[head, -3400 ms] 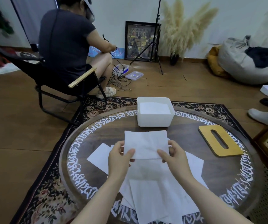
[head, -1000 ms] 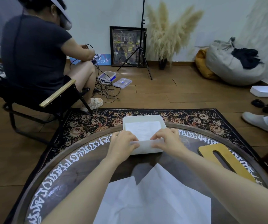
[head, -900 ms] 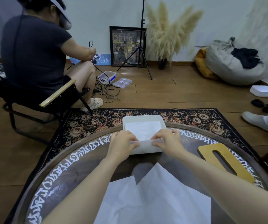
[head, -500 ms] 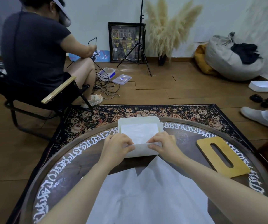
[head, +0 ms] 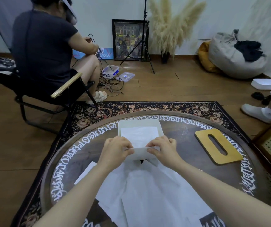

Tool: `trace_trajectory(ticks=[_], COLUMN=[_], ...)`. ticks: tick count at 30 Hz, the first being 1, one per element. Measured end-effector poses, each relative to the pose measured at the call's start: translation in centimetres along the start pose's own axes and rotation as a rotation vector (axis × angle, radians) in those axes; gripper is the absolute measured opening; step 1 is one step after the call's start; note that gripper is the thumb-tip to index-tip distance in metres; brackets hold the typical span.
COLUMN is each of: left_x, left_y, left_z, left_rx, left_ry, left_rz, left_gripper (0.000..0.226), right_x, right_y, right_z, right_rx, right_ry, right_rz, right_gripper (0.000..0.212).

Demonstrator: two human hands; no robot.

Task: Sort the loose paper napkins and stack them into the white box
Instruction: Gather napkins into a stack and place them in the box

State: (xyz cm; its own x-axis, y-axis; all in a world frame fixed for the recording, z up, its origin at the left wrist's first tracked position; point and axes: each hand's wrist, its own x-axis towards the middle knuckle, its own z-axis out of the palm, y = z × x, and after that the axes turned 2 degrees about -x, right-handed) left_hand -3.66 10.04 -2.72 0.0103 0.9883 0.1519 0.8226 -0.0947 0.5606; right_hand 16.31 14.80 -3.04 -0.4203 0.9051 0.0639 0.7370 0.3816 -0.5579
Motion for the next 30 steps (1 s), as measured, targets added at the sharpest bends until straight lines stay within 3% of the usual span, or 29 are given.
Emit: trace_trajectory(ticks=[2, 7, 14, 30], left_x=[-0.3, -1.5, -6.4, -16.9], left_y=[0.4, 1.9, 3.5, 4.2], left_z=[-0.3, -2.1, -3.9, -1.3], left_rx=[0.035, -0.016, -0.093, 0.481], left_ry=[0.011, 0.083, 0.051, -0.248], left_rz=[0.006, -0.016, -0.103, -0.112], left_gripper=[0.004, 0.024, 0.023, 0.038], right_x=[-0.3, -1.6, -5.4, -14.9], right_y=[-0.4, -1.6, -3.5, -1.4], right_z=[-0.3, -1.6, -2.8, 0.3], right_rx=[-0.014, -0.032, -0.002, -0.332], right_ry=[0.010, 0.093, 0.180, -0.234], right_rz=[0.010, -0.016, 0.009, 0.068], right_gripper=[0.014, 0.013, 0.015, 0.040])
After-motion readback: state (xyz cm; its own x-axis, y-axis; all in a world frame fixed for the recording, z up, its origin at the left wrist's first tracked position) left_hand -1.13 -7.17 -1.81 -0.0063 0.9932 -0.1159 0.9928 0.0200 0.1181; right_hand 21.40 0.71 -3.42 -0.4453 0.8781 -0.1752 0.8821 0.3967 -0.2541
